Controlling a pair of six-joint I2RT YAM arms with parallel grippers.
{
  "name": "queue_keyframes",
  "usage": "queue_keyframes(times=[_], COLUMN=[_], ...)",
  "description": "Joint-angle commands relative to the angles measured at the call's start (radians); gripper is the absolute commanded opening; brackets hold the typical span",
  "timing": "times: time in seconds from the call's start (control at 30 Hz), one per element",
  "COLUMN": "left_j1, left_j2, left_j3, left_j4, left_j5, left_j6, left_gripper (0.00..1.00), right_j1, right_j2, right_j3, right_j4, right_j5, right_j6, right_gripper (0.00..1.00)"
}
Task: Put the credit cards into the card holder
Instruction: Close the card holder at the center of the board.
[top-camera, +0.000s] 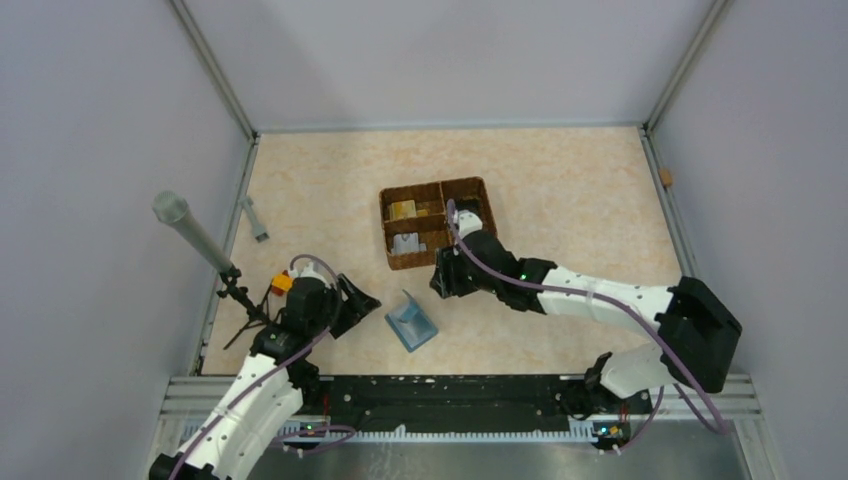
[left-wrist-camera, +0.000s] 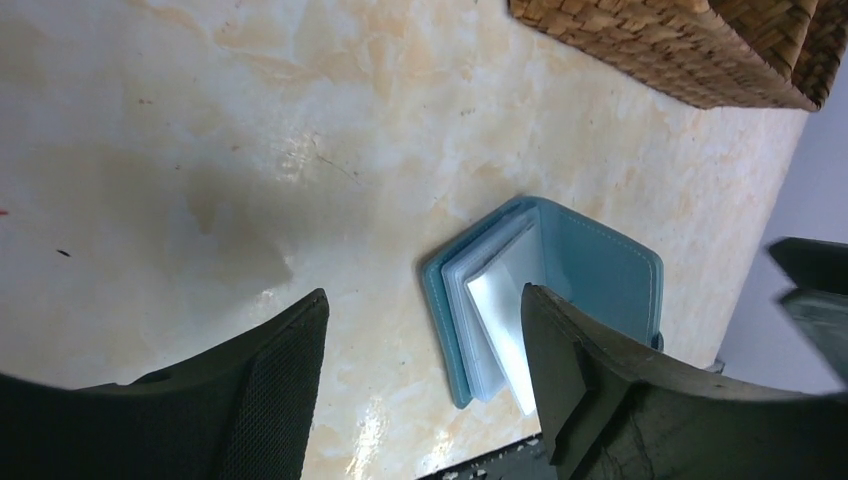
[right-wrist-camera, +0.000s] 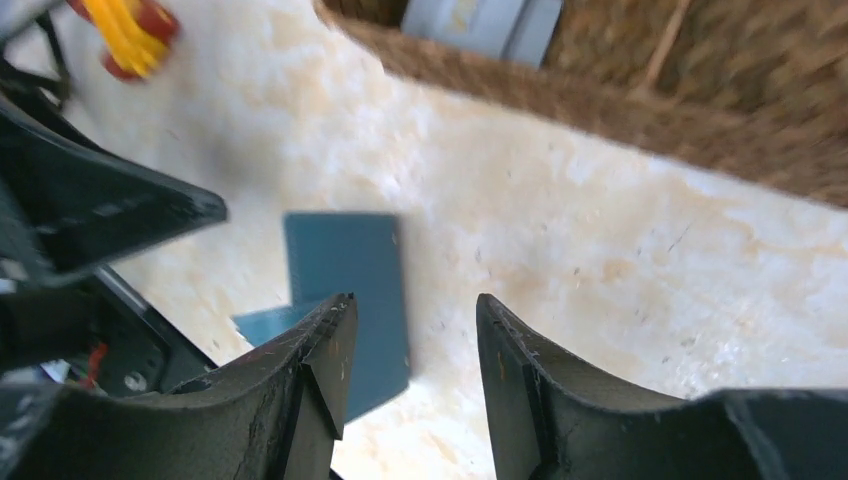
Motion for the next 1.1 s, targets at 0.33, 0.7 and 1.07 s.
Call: queue_keyframes(times=[0.33, 0.7, 1.07], left_j1=[0.004, 0.004, -0.006], left_j2=[-0.034, 0.131, 0.325], left_j3=[0.011, -0.043, -0.056], left_j4=[0.137, 0.244, 0.367], left_j5=[0.229, 0.261, 0.308], left_j6=[0.017, 0.061, 0.108], left_gripper=[0.83, 0.73, 0.49], right_j1=[0.105, 0.123, 0.090], right_j2=[0.249, 0.335, 0.336], right_j3=[-0.007, 0.010, -0.058], right_j4=[0.176, 0.158, 0.219], right_j5=[-0.189, -0.155, -0.281], right_j6=[-0.041, 0.003, 0.065], right_gripper=[0.64, 0.62, 0.54])
